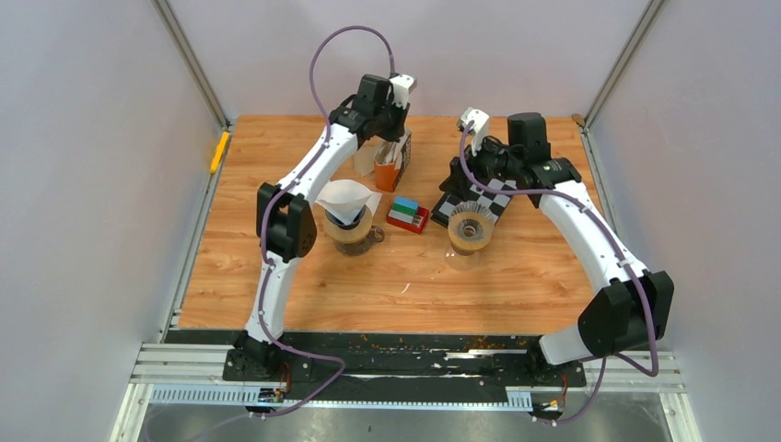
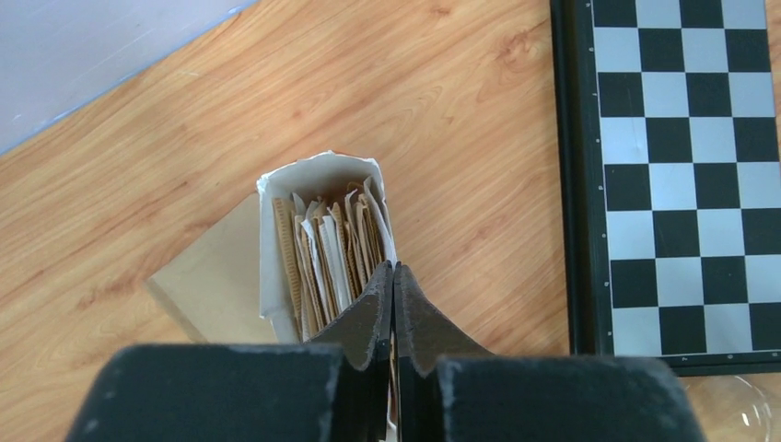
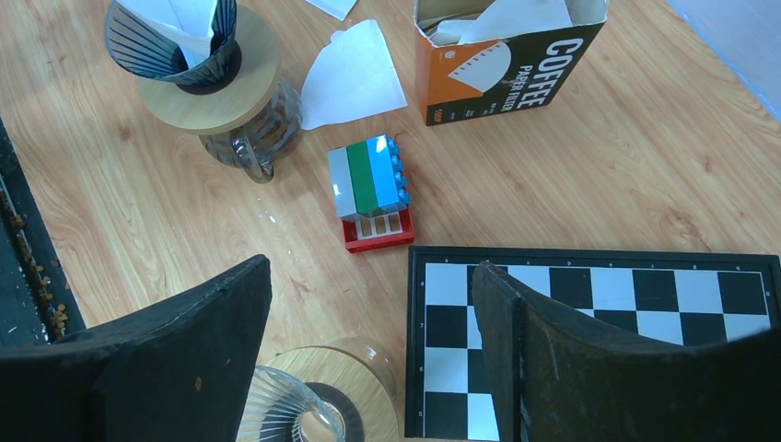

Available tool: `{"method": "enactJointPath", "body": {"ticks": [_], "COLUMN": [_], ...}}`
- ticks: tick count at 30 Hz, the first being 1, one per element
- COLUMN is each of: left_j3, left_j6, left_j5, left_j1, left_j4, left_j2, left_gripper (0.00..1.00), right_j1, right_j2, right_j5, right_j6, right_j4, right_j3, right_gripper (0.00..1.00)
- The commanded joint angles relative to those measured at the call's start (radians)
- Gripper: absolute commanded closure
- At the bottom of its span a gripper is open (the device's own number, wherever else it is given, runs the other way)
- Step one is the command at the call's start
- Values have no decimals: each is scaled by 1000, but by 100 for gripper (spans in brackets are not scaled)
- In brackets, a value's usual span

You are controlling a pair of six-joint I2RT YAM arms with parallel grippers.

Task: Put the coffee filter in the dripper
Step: Pick up the coffee filter from the coffee filter holder.

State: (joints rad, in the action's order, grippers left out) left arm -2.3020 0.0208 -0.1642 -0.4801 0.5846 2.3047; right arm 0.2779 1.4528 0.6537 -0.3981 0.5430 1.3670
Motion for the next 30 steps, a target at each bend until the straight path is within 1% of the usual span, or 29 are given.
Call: {"method": "enactJointPath", "body": {"ticks": [1, 6, 10, 14, 19, 21, 24, 30], "left_j3": [-76, -109, -112, -98, -22, 13, 91, 232], "left_j6": [21, 8, 4, -2, -49, -81, -120, -162], "left_j5": [-29, -38, -57, -109, -215, -289, -419, -575], "left_j1": [0, 0, 0, 0, 0, 0, 0, -4], "left_j4": [-9, 6, 16, 48, 75, 97, 134, 198], "left_j2": [3, -45, -120, -206, -363, -426, -520, -679], "left_gripper": [100, 100, 100, 100, 100, 100, 100, 100], "right_j1": [-5, -5, -5, -5, -5, -5, -5, -1], "right_j2": [-50, -64, -76, -100, -147, -153, -157, -175], "right_j5": [-4, -12, -21, -36, -38, -22, 18, 139], "right_j6": [1, 4, 5, -5, -33, -57, -96, -184], "right_j4": [-10, -3, 4, 15, 21, 42, 80, 146], "right_j3": [1, 14, 30, 49, 78, 109, 154, 225], "right_gripper": [21, 21, 21, 21, 20, 19, 19, 14]}}
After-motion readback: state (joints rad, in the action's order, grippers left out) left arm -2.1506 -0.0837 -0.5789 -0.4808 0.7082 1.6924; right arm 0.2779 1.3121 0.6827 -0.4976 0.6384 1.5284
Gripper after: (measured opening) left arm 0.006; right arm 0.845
